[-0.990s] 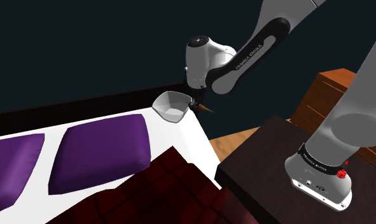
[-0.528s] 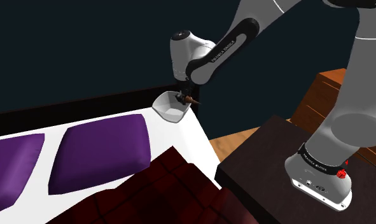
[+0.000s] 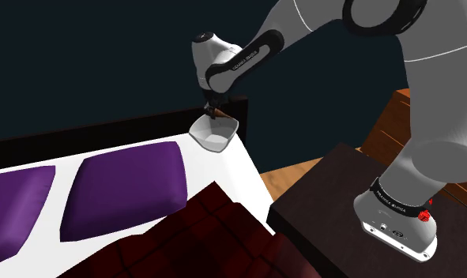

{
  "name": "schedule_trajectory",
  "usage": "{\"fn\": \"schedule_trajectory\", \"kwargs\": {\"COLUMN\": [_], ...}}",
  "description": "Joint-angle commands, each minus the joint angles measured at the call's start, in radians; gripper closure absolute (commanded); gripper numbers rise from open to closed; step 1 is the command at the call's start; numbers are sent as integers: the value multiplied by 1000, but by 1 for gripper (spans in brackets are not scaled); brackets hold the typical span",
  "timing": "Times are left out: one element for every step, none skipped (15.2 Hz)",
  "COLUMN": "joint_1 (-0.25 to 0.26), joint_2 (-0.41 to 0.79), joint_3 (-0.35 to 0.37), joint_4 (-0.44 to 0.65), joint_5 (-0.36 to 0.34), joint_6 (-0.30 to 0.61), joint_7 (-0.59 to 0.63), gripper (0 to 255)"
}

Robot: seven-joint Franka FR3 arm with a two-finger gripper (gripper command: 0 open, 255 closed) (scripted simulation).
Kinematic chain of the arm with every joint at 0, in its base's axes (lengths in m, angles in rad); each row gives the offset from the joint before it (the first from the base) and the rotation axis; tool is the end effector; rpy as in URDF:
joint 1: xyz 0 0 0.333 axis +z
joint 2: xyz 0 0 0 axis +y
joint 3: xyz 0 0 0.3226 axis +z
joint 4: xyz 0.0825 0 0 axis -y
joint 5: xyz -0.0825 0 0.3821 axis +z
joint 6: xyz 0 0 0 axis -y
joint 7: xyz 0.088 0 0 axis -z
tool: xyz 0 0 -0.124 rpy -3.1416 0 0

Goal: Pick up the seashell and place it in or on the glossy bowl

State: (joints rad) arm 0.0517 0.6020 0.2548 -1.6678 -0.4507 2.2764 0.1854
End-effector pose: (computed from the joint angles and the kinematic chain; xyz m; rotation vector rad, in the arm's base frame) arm 0.6664 0.1738 0.2578 2.9012 0.5341 0.1272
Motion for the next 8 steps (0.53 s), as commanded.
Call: {"fn": "schedule_trajectory", "kwargs": {"joint_1": [9, 11, 12, 13, 15, 16, 18, 19], "joint_2": [50, 58, 66, 74, 82, 90, 99, 107], "joint_3": [-3, -6, -8, -10, -13, -15, -18, -20], "joint_4": [81, 80, 79, 78, 78, 78, 78, 78], "joint_5": [1, -2, -6, -9, -12, -16, -19, -22], "joint_6": [-31, -23, -14, -6, 2, 10, 18, 26], "joint_7": [-12, -9, -5, -2, 2, 5, 9, 12], "gripper": [255, 255, 255, 255, 255, 255, 255, 255]}}
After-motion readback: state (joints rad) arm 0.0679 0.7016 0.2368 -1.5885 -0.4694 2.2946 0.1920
